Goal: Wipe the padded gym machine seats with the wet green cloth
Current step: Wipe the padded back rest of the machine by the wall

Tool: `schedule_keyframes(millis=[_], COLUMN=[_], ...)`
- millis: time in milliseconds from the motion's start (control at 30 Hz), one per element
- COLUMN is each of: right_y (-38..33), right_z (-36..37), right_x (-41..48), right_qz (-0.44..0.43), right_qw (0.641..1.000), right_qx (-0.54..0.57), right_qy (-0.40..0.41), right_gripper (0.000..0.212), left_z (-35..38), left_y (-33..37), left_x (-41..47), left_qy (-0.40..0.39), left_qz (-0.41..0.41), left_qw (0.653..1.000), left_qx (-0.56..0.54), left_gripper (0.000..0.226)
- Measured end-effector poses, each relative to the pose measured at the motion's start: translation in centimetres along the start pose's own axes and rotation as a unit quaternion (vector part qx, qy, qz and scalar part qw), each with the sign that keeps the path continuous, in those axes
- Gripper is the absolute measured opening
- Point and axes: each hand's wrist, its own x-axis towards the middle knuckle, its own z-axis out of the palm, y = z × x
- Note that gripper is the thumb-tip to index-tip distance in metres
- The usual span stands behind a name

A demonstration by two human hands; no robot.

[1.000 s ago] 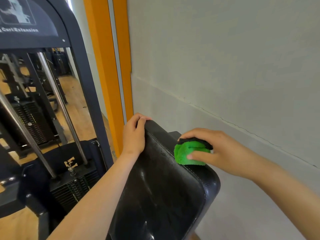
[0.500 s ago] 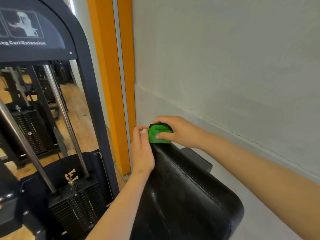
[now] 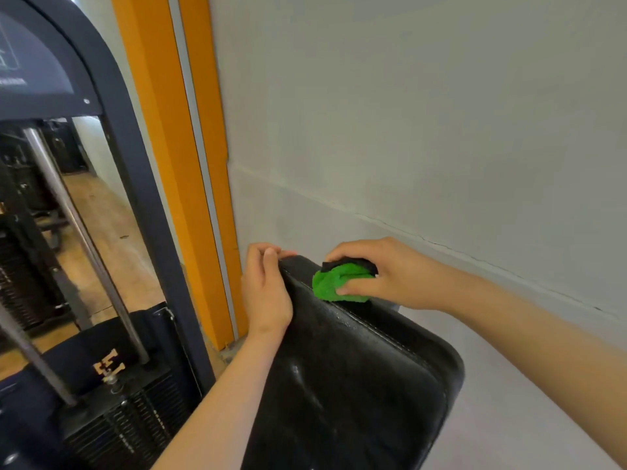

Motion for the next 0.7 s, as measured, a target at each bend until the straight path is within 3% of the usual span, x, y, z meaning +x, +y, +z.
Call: schedule_keyframes(millis=[167, 267, 433, 567, 700], right_y=[-0.7, -1.1, -1.8, -1.9, -2.0], right_z=[-0.6, -0.7, -0.8, -0.6, 0.3], right_x=[-4.4, -6.6, -9.9, -12.1, -14.1], right_qz=[0.030, 0.046, 0.077, 0.102, 0.127], right_qw=[0.999, 0.998, 0.994, 0.989, 0.979], right_qx=[0.010, 0.002, 0.021, 0.032, 0.032], right_qy=[0.023, 0.037, 0.074, 0.102, 0.155], right_gripper=[0.027, 0.028, 0.031, 0.031, 0.030], left_z=[-0.3, -0.8, -1.2, 0.8, 2.9], left_y=[0.8, 1.2, 2.8, 5.7, 7.3], left_x=[-0.3, -0.2, -0.6, -3.6, -5.8], left_qy=[-0.021, -0.087, -0.201, -0.295, -0.334], left_qz=[-0.016, -0.016, 0.115, 0.207, 0.216], left_qw=[0.999, 0.994, 0.946, 0.906, 0.884], left_qx=[0.021, 0.069, 0.229, 0.223, 0.244], left_gripper=[0.017, 0.016, 0.025, 0.045, 0.042])
